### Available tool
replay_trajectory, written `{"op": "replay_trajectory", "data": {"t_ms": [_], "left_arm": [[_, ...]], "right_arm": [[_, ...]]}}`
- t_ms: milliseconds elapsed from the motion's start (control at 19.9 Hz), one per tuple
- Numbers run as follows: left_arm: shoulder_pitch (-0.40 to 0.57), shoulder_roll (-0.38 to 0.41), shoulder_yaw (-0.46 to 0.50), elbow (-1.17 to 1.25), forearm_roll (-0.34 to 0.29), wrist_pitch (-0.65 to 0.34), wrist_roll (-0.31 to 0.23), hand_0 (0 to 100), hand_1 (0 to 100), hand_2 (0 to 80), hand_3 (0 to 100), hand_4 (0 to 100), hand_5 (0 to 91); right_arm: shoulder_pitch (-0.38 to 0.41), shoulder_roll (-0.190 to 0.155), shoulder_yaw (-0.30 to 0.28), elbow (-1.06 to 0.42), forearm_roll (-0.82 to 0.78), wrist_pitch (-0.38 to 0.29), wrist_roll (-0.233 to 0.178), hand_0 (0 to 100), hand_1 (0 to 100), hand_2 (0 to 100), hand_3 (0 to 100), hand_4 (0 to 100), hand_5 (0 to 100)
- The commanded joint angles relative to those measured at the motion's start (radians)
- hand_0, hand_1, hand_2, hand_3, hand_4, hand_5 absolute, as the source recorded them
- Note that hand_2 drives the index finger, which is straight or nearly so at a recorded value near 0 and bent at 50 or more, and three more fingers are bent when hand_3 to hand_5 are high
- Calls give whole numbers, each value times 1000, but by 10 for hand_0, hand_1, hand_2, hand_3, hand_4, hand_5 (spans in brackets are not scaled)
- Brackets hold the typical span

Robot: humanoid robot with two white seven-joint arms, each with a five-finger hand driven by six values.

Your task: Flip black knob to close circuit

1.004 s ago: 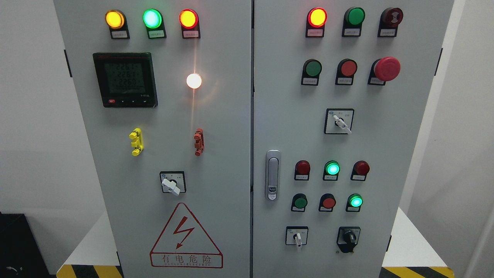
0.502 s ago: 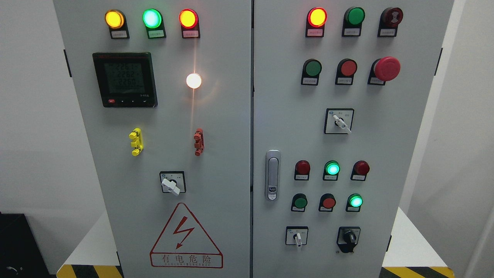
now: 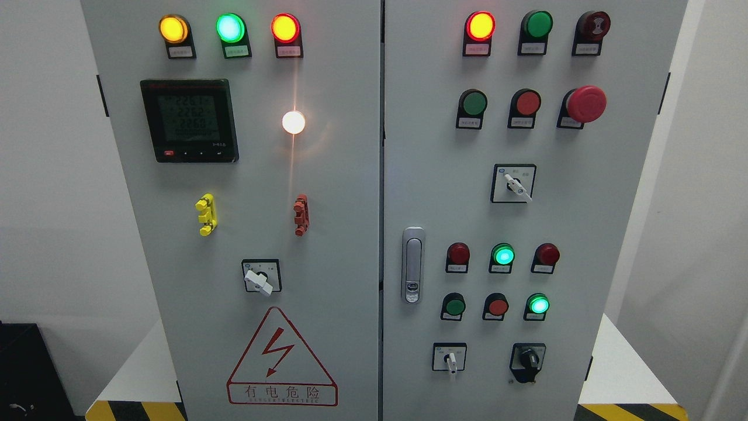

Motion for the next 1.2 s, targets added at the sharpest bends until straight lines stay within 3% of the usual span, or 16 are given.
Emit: {"op": "replay_trajectory", "data": {"t_ms": [0,50,251,602,753,1154], "left_arm": [[0,0,0,0,0,0,1,120,556,0,0,0,0],[0,0,0,0,0,0,1,120,556,0,0,0,0],[0,0,0,0,0,0,1,120,556,0,0,0,0],[0,0,0,0,0,0,1,120,556,0,0,0,0],[0,0,0,0,0,0,1,120,556,0,0,0,0],[0,0,0,0,0,0,1,120,556,0,0,0,0]], "right_arm": [[-16,6,-55,-385,184,20,11,0,129,768,886,774,738],[-27,10,-55,-411,199,27,15,0,123,795,916,797,769],[-71,37,-55,-517,291,67,116,0,38,843,958,834,816],[-183,46,-51,-544,356,115,173,0,0,872,1000,873,854],[-240,48,-51,-538,388,126,179,0,0,884,1000,885,859],[-323,46,-54,-542,459,144,244,0,0,885,1000,893,864]]}}
